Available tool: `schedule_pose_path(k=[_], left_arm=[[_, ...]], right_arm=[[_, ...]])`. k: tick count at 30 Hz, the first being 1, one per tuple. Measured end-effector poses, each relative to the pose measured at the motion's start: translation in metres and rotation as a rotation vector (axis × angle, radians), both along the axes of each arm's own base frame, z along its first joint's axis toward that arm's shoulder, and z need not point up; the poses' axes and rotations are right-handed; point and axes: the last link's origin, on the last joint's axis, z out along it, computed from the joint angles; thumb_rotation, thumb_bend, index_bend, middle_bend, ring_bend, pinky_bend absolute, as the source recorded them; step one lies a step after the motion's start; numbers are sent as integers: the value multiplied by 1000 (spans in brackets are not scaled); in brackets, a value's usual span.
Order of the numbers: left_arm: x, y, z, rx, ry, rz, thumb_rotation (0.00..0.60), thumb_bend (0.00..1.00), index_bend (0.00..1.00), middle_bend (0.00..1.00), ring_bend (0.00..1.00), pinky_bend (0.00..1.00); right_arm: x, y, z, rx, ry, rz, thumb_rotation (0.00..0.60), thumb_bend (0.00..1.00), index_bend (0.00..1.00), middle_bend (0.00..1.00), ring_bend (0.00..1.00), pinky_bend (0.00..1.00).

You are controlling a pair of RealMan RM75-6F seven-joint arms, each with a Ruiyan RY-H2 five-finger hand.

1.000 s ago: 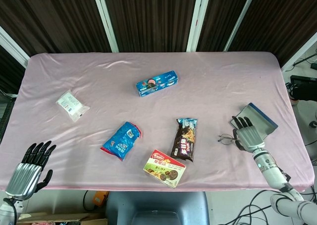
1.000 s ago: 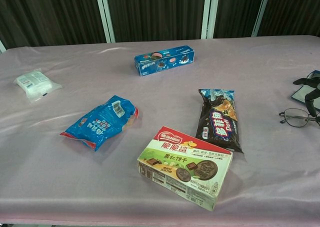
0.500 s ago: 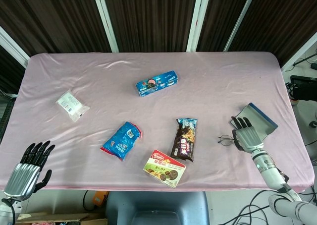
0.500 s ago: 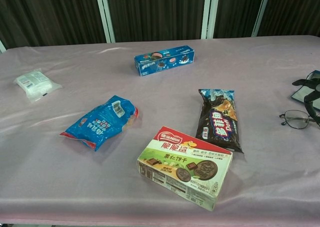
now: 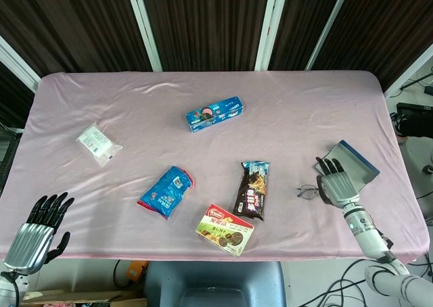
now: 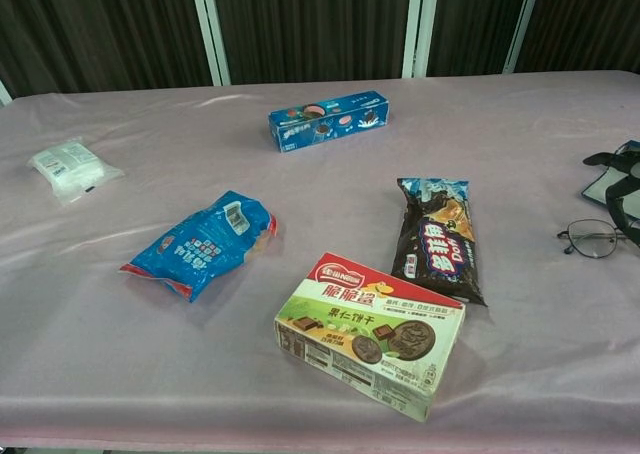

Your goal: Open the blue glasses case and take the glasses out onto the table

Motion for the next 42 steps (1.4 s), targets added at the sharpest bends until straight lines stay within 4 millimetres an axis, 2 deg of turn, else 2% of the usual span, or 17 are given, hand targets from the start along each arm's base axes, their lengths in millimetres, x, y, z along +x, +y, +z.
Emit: schedule_pose_path(k=[5,14,23,29,33,37,40,42], left_arm=[[0,0,1,2,-2,0,600,442,0,0,0,0],[0,0,1,3,-3,-1,600,442,0,0,0,0],[0,2,-2,-6,5,6,600,443,0,0,0,0],[-2,4,0,-2,1,19,600,443,0,0,0,0],[-4,6,1,-2,-2,27,600,442,0,0,0,0],[-5,10,1,-3,1,36,600,442,0,0,0,0],[-7,12,1,-9,1,42,600,443,0,0,0,0],[-7,13,1,-13,0,44,600,442,0,0,0,0]], right_arm=[[5,-3,1,-20,-23,8,600,634,774,82,0,0],[18,-14,9,-113,-78,43,600,636,779,95,0,0],[56,-50,4,-242,-97,100,600,636,776,96,0,0],[86,-84,-19,-301,-61,106,600,636,768,96,0,0],[107,-102,-46,-307,-51,91,600,636,757,96,0,0],[127,-112,-73,-296,-39,94,600,636,746,96,0,0],[139,-116,-90,-286,-27,96,600,636,669,94,0,0],[146,-117,-102,-269,-25,88,600,636,563,78,0,0]])
